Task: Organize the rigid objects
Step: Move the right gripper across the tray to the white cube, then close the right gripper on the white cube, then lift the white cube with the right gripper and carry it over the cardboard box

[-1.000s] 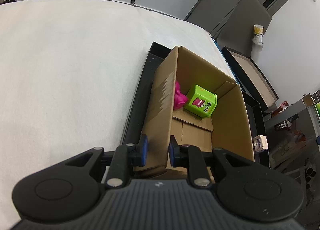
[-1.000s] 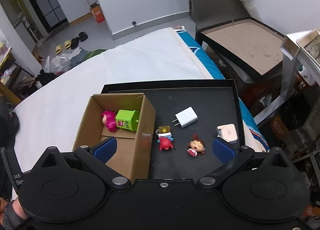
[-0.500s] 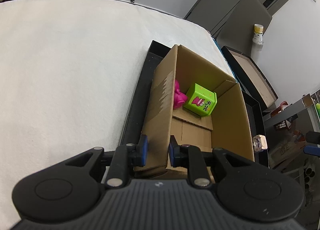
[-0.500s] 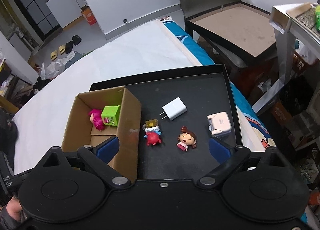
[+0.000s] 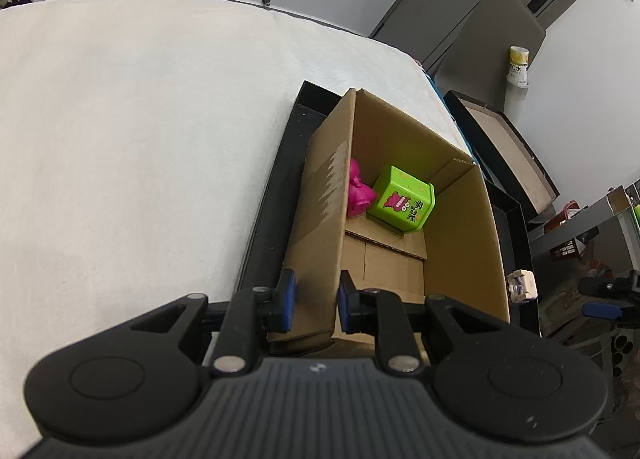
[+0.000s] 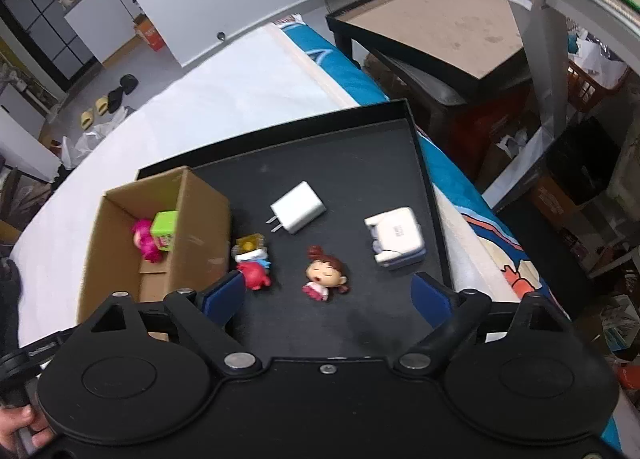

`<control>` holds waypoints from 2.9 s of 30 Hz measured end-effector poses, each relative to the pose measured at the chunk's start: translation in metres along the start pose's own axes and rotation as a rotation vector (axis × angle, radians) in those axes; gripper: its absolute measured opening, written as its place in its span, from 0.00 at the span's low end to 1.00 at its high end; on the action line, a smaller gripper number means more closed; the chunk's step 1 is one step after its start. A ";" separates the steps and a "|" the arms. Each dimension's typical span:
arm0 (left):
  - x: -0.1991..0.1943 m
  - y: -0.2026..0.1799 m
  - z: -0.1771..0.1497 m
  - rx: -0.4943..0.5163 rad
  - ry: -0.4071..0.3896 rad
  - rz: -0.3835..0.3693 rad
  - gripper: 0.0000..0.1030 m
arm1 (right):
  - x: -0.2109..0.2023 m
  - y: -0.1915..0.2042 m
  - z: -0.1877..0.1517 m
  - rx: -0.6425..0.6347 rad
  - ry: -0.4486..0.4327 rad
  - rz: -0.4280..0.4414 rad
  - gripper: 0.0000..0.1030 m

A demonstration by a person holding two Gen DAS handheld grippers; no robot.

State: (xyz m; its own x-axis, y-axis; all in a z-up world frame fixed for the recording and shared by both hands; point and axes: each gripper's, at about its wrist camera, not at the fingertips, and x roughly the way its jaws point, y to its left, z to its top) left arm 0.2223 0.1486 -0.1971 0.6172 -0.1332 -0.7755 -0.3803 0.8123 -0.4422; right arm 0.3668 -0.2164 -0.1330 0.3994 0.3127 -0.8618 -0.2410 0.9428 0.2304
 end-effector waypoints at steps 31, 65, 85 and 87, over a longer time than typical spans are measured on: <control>0.011 -0.013 -0.001 0.014 0.009 0.038 0.20 | 0.109 -0.021 0.027 -0.127 0.147 -0.144 0.56; 0.011 -0.010 0.001 -0.005 0.016 0.026 0.20 | 0.037 0.033 0.035 -0.237 0.112 -0.184 0.42; 0.013 -0.011 0.002 0.003 0.022 0.019 0.20 | -0.011 0.075 0.042 -0.299 0.043 -0.202 0.42; 0.013 -0.011 0.002 0.006 0.022 0.018 0.20 | -0.013 0.079 0.042 -0.306 0.037 -0.201 0.42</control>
State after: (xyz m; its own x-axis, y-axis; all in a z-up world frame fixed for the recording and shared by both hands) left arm 0.2355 0.1390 -0.2011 0.5948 -0.1309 -0.7932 -0.3870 0.8182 -0.4252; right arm 0.3795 -0.1409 -0.0841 0.4350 0.1146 -0.8931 -0.4165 0.9050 -0.0867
